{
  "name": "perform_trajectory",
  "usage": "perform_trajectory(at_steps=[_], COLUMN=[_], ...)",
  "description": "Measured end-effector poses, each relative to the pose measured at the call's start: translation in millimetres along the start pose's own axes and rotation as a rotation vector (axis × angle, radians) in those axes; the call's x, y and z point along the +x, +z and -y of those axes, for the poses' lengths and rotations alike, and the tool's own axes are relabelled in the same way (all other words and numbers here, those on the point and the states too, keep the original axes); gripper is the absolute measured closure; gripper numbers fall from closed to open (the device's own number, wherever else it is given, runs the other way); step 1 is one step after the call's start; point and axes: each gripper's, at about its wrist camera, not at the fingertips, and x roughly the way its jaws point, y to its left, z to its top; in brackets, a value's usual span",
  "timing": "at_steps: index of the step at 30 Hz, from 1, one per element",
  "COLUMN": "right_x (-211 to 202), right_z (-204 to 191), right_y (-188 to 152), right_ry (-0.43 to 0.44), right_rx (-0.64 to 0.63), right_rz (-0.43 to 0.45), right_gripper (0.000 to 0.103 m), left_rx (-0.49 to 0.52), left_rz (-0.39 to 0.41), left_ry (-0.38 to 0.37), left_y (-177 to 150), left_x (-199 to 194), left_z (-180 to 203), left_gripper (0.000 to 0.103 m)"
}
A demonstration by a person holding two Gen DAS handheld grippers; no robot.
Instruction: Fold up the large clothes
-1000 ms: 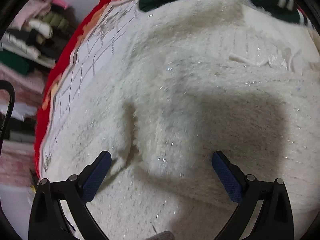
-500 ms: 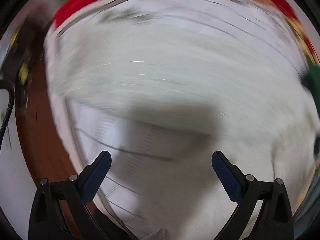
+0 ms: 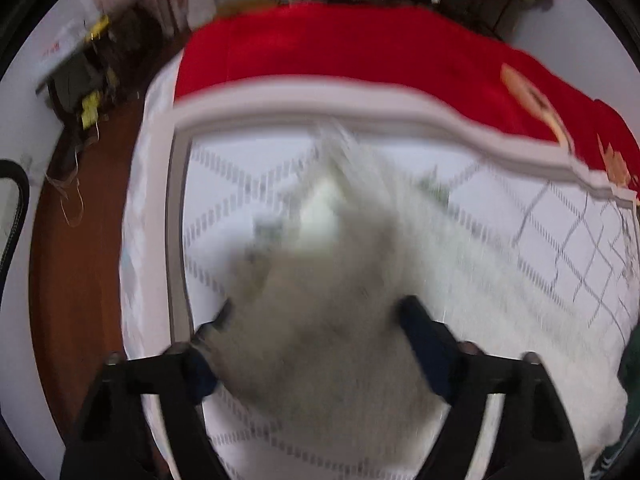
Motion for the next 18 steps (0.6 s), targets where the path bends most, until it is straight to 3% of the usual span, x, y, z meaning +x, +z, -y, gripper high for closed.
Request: perform_trajectory(at_steps=[1,2,3,4,7,12,18], right_x=[-1,-4,-11,-12,-19,-41,-74], right_z=[2,9,11,5,15,46,91], right_y=[-4,-4,8,20,29,29,28], right_ry=[0.0,0.004,0.007,0.012,0.029,0.066,0.108], right_rx=[-0.001,0.0,0.002,0.007,0.028,0.107,0.205], right_rz=[0.004,0.005,0.005,0.006,0.016,0.054,0.098], right_gripper=[0.036,0.036,0.036,0.036,0.036,0.036,0.036], left_rx=[0.011,0.028,0.057,0.095,0.2,0.382,0.682], left_rz=[0.017,0.027,0.042,0.066,0.157,0.344,0.413], left_ry=[-0.009,-0.031,-0.039,-0.041,-0.061,-0.131,-0.346], left_y=[8,11,18,23,39,31,-60], left_x=[0,0,0,-5,-36,-128,-235], left_z=[2,5,13,19,41,90,191], left_gripper=[0.051,0.073,0.085,0.089,0.09,0.091,0.091])
